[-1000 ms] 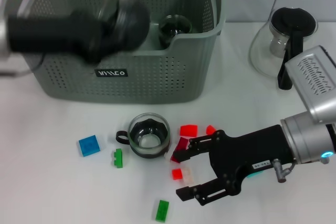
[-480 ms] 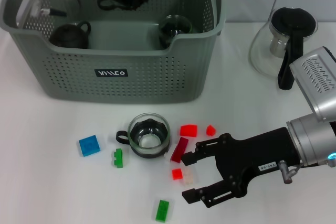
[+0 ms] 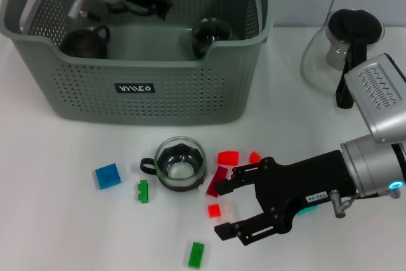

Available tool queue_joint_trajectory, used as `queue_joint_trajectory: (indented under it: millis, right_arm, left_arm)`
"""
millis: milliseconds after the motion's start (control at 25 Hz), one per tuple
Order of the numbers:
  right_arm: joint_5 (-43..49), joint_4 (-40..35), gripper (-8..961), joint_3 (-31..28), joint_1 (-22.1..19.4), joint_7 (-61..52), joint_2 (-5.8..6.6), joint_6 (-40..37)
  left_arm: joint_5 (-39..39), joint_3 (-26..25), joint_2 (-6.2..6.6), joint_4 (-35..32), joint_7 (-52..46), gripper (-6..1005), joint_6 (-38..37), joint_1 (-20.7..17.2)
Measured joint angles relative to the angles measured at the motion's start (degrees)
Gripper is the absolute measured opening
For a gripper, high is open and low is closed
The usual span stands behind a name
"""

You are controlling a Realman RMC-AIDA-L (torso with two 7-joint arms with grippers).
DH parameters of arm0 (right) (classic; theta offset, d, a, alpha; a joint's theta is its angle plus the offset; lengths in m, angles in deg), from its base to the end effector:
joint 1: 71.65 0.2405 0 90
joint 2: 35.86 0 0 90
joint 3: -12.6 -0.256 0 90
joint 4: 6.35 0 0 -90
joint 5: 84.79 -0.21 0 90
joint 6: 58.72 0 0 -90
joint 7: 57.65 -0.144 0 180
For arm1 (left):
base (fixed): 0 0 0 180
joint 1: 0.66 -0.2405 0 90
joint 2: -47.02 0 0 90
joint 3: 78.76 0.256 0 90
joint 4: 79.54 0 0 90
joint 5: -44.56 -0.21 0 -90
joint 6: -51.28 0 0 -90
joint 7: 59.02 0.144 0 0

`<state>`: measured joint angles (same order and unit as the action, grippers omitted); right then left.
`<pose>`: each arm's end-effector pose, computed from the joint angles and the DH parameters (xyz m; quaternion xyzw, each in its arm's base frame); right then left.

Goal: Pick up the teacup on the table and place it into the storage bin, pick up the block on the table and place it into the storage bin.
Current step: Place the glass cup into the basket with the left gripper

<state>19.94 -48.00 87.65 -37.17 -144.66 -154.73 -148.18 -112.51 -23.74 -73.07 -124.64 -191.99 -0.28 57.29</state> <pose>0.1922 0.3082 -0.0634 0.9796 -0.1132 -0.1463 0.0790 -0.1422 0.4890 0.0070 -0.8939 -0.2537 0.0404 0.3675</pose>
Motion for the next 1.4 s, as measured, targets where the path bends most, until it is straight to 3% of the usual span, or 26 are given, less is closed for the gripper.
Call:
queue_joint_trajectory:
  millis: [200,440,640,1400]
  right_arm:
    - [0.0,0.6,822,0.0,0.1,0.3,-0.1,0.9]
    - [0.0,0.7,822,0.0,0.4,0.5,-0.34,1.1]
    - [0.0,0.7,821,0.2,0.5,0.5,-0.39,1.1]
    - [0.1,0.6,822,0.1,0.5,0.5,-0.4,1.1]
  left_arm:
    - [-2.4,0.3,-0.42,6.1,-0.4,56,7.1,1.3]
    - [-4.1,0.3,-1.28,8.3,-0.4,59,10.1,1.3]
    - [-5.8,0.4,-2.33,8.4,-0.4,61,10.9,1.0]
    - [-5.4,0.0,-3.34,6.3,-0.5,70,10.5,-0.5]
